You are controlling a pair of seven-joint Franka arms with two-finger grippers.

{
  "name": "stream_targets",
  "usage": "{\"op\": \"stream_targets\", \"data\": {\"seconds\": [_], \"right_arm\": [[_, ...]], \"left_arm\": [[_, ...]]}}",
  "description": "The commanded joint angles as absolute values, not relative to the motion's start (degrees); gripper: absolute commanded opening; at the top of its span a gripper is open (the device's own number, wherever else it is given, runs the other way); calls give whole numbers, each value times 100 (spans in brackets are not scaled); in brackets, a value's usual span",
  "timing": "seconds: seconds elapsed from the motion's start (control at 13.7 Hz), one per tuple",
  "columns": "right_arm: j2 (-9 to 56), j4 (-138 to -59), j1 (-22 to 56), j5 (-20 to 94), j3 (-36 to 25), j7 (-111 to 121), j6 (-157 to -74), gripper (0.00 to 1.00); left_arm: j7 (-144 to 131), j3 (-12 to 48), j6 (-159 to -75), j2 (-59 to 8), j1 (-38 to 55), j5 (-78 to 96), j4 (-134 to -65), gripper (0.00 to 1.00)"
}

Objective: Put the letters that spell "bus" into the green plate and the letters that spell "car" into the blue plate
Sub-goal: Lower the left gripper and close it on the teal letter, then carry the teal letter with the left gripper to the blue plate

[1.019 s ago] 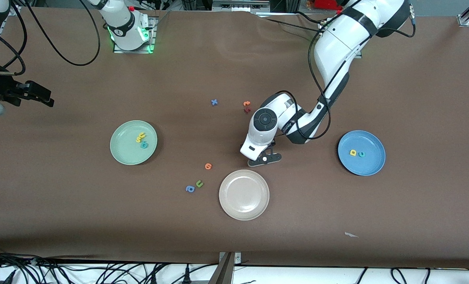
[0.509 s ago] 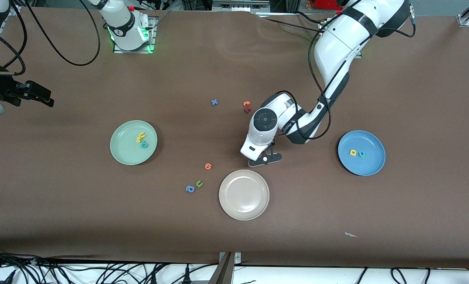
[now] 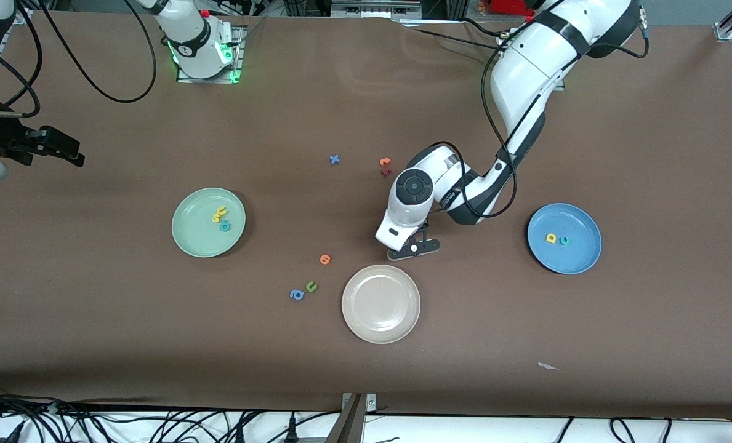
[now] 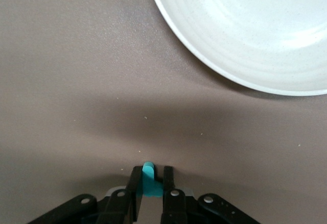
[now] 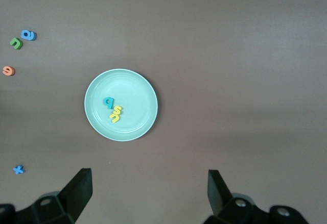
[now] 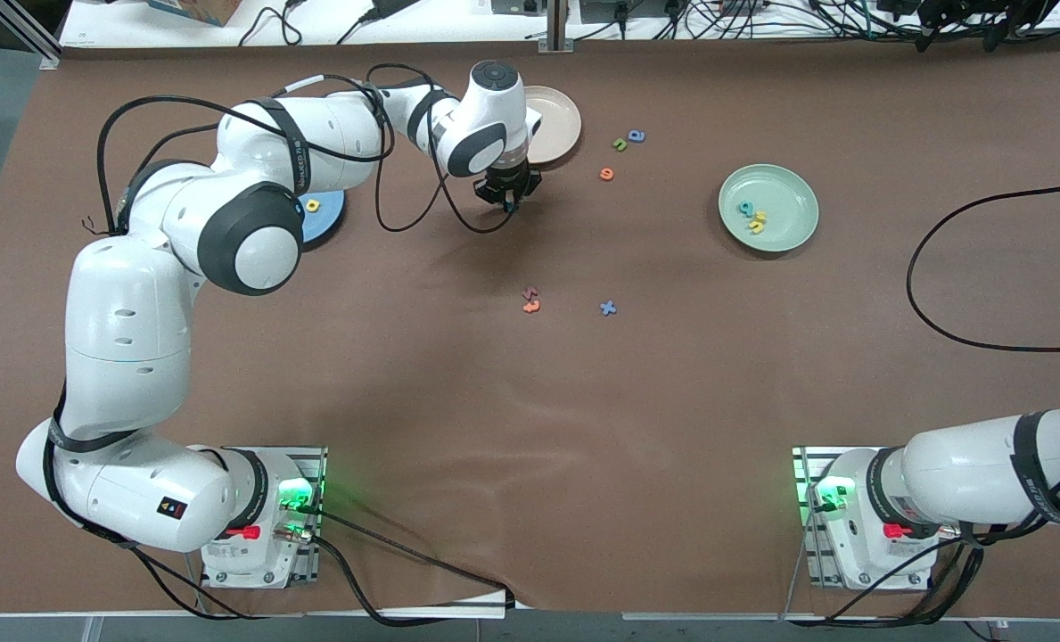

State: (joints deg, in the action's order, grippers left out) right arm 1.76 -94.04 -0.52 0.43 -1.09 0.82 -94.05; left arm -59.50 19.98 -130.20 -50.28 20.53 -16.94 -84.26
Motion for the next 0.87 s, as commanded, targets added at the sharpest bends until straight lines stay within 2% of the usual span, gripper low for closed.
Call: {"op": "stream_targets", "data": {"seconds": [0.0,0.58,0.8], "right_arm": [[211,-9290,-88,70,-97,167,-9299,100],[211,-9290,-88,70,-97,167,-9299,100],[211,-9290,-88,70,-97,167,-9299,100]], "left_arm": [[-5985,1951,-13052,-5142,2109,-1802,-8306,19],[-5810,1951,-12955,-5010,1960,-1802,-8297,13],[-5511,1969,-12648,-4914,1811,-1793,-8288,13]]}}
